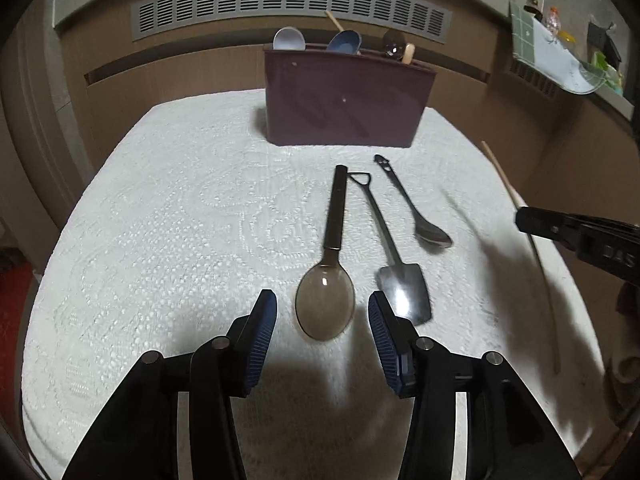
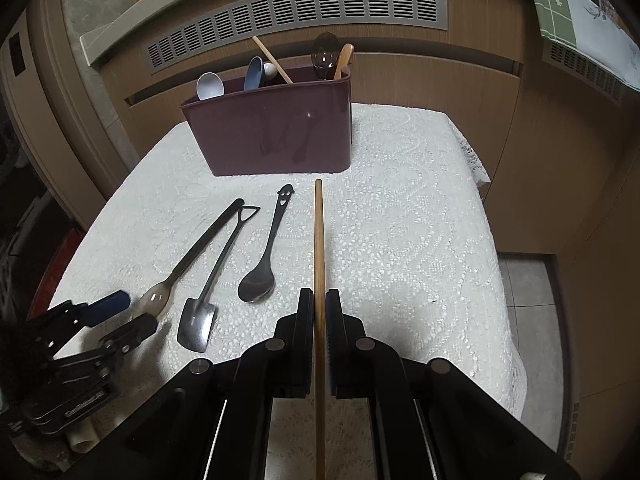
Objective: Organize utensils
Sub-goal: 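Grasp the dark plastic spoon by its bowl with the left tool and lift, then carry the dark spoon over the caddy with the left tool while the right carries the chopstick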
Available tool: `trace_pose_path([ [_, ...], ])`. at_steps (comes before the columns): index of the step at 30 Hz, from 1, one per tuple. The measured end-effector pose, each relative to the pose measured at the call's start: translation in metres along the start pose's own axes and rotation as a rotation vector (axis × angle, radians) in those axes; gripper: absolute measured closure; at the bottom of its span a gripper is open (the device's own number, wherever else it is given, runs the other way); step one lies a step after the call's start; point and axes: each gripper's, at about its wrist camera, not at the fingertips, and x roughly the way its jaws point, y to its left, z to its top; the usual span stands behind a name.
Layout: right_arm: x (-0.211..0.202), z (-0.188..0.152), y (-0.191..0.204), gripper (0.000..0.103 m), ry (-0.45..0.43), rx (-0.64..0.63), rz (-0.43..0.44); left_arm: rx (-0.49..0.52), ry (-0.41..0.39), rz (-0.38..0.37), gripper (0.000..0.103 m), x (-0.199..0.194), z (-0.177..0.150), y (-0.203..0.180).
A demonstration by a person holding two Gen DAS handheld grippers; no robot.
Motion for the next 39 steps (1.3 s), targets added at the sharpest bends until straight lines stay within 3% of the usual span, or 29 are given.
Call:
trace_pose_path([
  [2,0.002,-0.001,0.001,0.097,0.004,-0.003,-0.001,-0.008,0.01,-0.01,0.069,0.003,0.001,0.002],
  [7,0.004,-0.002,0.001,0.097,0.008,-0.005,0.004,0.032,-0.102,0.023,0.069,-0.026,0.012,0.002],
  [11,-0.009,0.005,0.003,0.097,-0.03,-0.003,0.023,0.037,-0.22,0.025,0.069,-0.063,0.035,0.01],
  [15,-0.024,0.014,0.007,0.097,-0.076,-0.011,0.048,0.041,-0.288,0.015,0.069,-0.083,0.056,0.013],
  [26,-0.037,0.037,0.009,0.097,-0.128,-0.017,0.081,0.059,-0.317,-0.026,0.069,-0.093,0.087,0.011],
  [30,-0.063,0.071,0.011,0.097,-0.208,-0.051,0.082,0.064,-0.371,-0.052,0.069,-0.11,0.123,0.012],
  [35,-0.111,0.15,0.016,0.097,-0.375,-0.109,0.065,0.086,-0.451,-0.089,0.069,-0.133,0.19,0.017],
  [39,-0.128,0.199,0.02,0.097,-0.499,-0.123,0.065,0.106,-0.491,-0.093,0.069,-0.129,0.229,0.02],
])
